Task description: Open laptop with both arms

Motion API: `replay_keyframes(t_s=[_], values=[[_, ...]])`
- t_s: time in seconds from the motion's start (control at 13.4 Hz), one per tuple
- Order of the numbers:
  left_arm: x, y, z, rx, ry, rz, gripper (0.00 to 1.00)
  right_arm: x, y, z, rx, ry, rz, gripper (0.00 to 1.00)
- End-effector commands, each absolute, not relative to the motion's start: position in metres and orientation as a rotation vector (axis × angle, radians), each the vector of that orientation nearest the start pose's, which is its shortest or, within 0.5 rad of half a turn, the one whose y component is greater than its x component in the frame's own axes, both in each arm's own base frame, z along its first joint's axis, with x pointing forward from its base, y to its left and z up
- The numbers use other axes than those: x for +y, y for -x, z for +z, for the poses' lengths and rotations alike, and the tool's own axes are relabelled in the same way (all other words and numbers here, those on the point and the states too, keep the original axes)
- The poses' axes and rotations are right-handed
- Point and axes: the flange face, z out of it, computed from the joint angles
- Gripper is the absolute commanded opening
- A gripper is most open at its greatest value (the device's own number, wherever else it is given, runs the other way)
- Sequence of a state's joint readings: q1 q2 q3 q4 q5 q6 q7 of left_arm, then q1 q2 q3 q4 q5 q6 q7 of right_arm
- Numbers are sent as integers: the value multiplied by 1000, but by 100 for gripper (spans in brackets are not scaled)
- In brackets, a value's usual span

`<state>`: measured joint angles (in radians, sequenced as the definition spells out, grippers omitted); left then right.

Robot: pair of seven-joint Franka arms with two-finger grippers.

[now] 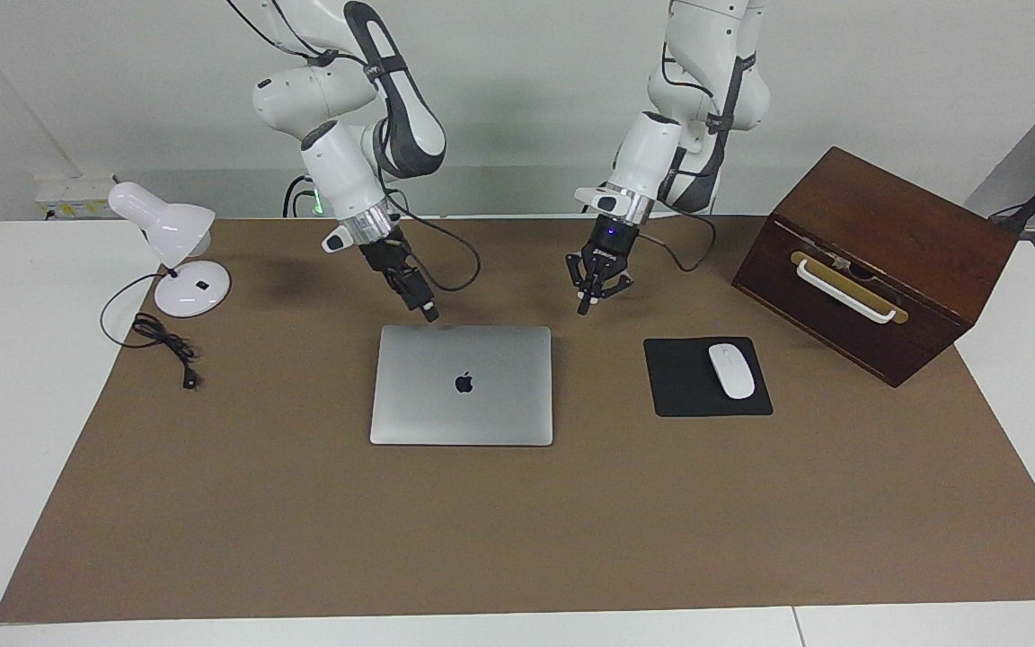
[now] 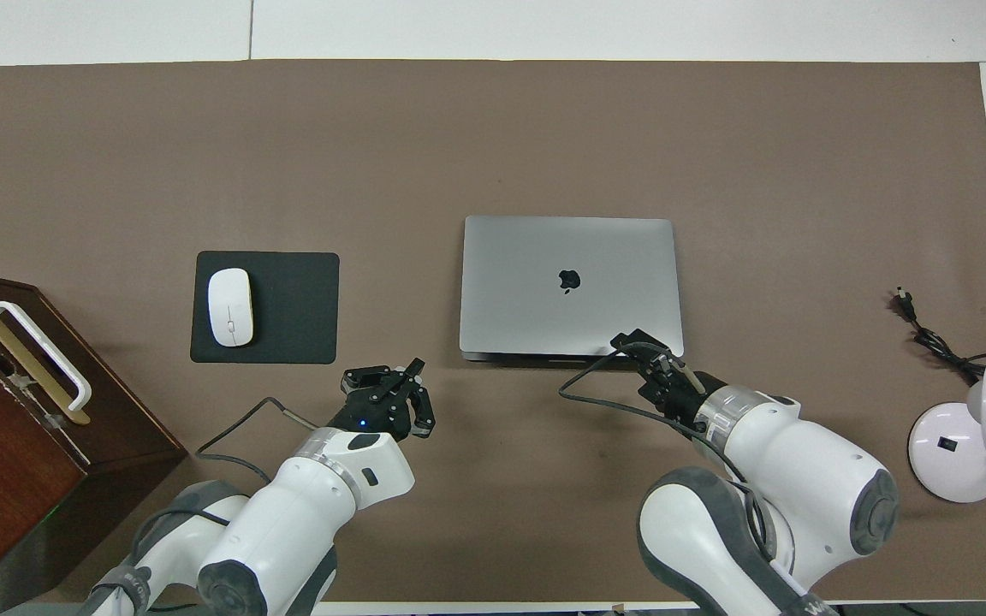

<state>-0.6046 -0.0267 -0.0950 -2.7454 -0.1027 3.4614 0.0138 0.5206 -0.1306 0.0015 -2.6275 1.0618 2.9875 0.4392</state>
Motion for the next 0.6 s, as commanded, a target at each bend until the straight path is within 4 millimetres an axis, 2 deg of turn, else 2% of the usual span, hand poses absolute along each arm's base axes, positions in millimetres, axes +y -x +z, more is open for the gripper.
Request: replay_keyframes(t_s=[0.0,0.52], values=[[-289,-345,300,947,3057,-1160,0,172,-422,324,1191,2279,-271,100],[-316,-373,285,950,3068,-1154,0,176,-439,322,1188,2277,-282,100]])
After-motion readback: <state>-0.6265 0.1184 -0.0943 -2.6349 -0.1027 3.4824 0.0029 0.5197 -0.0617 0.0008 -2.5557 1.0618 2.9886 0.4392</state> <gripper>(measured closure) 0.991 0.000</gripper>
